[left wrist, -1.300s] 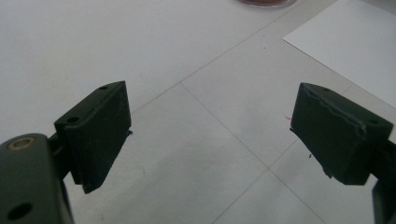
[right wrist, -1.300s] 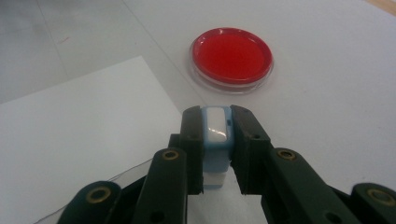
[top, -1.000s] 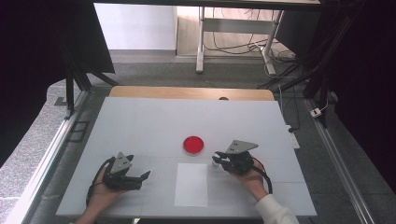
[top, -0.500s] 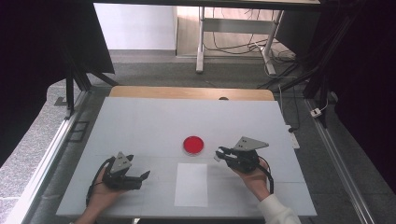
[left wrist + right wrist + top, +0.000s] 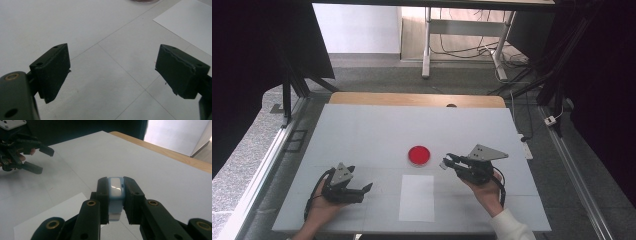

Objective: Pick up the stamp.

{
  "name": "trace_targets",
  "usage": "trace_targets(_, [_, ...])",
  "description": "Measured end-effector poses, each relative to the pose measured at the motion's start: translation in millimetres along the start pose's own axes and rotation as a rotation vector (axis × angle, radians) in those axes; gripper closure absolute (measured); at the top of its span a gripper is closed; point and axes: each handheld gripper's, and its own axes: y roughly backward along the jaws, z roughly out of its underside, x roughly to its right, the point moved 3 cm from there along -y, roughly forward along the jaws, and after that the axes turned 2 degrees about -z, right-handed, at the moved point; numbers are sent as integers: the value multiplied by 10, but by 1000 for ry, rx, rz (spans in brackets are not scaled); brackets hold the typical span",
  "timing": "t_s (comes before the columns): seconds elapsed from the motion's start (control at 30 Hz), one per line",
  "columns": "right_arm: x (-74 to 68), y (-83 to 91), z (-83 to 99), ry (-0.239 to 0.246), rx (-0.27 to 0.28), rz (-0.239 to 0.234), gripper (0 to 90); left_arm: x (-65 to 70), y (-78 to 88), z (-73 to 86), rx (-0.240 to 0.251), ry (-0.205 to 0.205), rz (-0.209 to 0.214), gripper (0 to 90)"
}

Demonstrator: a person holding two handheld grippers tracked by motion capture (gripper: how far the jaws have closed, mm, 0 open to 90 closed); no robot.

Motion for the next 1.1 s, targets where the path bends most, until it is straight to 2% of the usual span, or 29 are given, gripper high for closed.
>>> trace_targets(0.3, [-84,37,-83,-15,46,-24,748,0,-2,1,0,-1,0,128])
trace_targets(0.57, [-230,49,-177,4,73,-50,747,1,-5,2,-2,-6,-3,128])
trace_targets(1.1, [-226,26,-168,-6,74,-57,748,2,7,2,6,-9,-11,135])
